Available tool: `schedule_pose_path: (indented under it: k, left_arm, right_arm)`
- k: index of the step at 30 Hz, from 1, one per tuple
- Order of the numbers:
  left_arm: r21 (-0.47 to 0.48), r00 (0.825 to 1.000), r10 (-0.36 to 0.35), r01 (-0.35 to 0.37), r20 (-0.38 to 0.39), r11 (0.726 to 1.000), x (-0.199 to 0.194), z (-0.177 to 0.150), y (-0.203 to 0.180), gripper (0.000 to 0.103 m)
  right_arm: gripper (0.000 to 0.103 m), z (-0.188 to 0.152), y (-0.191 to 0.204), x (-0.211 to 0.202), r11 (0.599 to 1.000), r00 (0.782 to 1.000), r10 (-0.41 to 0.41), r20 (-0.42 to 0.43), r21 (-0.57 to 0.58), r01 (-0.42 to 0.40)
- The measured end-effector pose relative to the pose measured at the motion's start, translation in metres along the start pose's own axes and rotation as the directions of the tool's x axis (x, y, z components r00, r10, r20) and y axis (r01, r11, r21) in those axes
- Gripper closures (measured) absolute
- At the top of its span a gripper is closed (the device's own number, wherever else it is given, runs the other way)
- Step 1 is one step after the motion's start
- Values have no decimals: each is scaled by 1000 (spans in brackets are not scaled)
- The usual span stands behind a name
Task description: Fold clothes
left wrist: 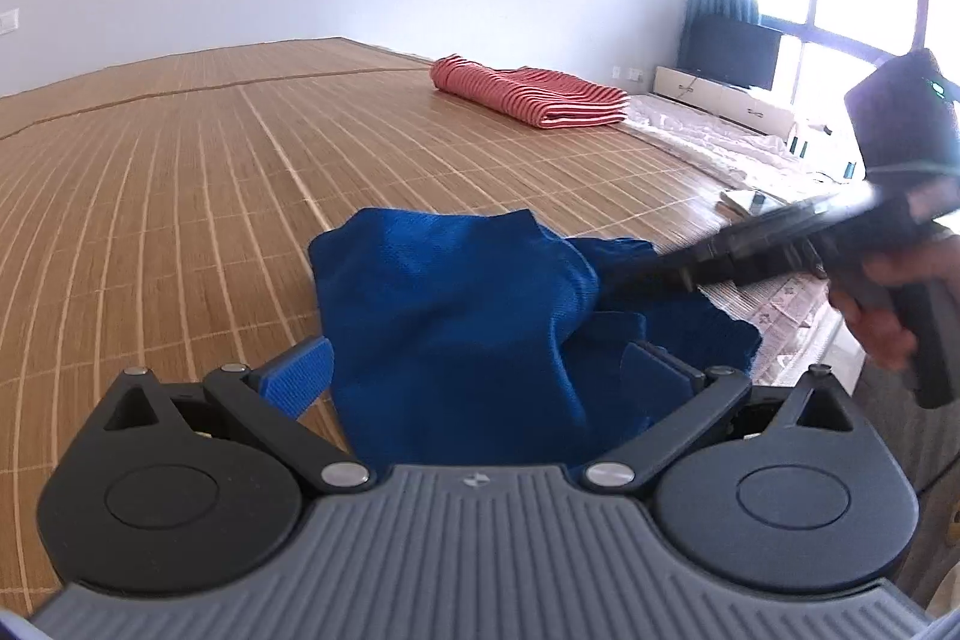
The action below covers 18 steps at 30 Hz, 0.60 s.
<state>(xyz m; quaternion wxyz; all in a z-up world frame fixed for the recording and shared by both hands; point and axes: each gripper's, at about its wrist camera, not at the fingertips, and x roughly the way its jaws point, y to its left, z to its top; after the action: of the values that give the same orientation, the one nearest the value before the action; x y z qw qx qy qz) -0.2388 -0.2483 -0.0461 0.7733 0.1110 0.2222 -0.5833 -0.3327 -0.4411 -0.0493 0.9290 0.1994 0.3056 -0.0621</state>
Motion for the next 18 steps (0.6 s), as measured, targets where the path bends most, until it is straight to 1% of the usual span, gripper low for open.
schedule_pose_path:
  k: [2, 3, 4, 6, 7, 9, 10, 11, 12, 13, 14, 15, 18]
  left_arm:
    - [6, 1000, 4, -4, -2, 1000, 0, 0, -2, 0]
    - [6, 1000, 12, -12, -2, 1000, -1, -1, -1, 0]
    - [1, 1000, 18, -18, -1, 1000, -1, 0, 0, 0]
    - [-23, 1000, 23, -23, 6, 999, -3, 1, 4, 0]
    - [-39, 1000, 24, -24, 11, 999, -5, 3, 6, 0]
    - [-73, 1000, 24, -22, 19, 997, -7, 4, 11, 0]
    - [-86, 999, 24, -22, 21, 996, -8, 4, 12, 0]
    - [-94, 999, 26, -23, 23, 995, -8, 5, 13, 0]
    - [-96, 999, 27, -25, 23, 995, -9, 5, 13, 0]
    - [-94, 999, 29, -27, 24, 995, -8, 5, 13, 0]
    - [-92, 999, 31, -29, 24, 995, -8, 5, 12, 0]
    - [-90, 999, 31, -28, 24, 996, -9, 5, 12, 0]
    - [-93, 999, 27, -24, 26, 995, -9, 5, 12, 0]
  right_arm:
    - [49, -9, 11, -1, 998, 998, 29, -59, -51, -32]
    - [48, -12, 14, 0, 997, 997, 33, -74, -70, -38]
    - [48, -14, 17, 3, 995, 996, 21, -85, -93, -29]
    - [48, -17, 23, 11, 988, 995, -26, -101, -152, 10]
    - [48, -16, 26, 15, 985, 994, -31, -108, -174, 12]
    - [52, -17, 34, 16, 978, 993, -20, -115, -210, -5]
    - [57, -17, 40, 18, 972, 992, -26, -121, -237, -3]
    - [71, -19, 46, 17, 960, 992, -47, -117, -280, 12]
    - [80, -19, 50, 16, 948, 991, -65, -114, -316, 26]
    - [96, -18, 53, 14, 938, 991, -78, -112, -344, 35]
    - [96, -16, 54, 12, 932, 990, -86, -108, -359, 41]
    - [97, -15, 53, 7, 936, 992, -76, -104, -351, 35]
    - [98, -5, 49, -22, 969, 998, 23, -55, -244, -36]
